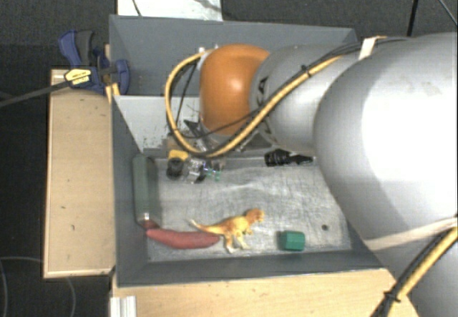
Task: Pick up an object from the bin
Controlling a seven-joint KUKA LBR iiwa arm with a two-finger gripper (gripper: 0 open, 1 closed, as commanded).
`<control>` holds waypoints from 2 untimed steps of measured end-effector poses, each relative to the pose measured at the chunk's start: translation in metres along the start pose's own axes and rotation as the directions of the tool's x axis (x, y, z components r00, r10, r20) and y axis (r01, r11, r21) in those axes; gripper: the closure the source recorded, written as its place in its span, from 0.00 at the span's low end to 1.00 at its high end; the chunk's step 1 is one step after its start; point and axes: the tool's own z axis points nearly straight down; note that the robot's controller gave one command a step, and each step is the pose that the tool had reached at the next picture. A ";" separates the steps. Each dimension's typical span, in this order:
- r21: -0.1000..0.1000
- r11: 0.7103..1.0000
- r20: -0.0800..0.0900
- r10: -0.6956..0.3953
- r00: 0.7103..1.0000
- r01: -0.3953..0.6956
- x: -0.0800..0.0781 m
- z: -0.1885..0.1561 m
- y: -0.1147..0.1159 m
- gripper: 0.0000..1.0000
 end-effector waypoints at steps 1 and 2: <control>-0.001 1.000 0.000 0.000 1.000 0.000 0.000 -0.005 0.000 1.00; -0.006 1.000 0.008 -0.004 1.000 0.004 -0.002 -0.089 0.001 1.00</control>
Offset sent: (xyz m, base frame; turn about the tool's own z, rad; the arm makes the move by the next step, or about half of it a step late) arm -0.0002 -0.0001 0.0025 0.0000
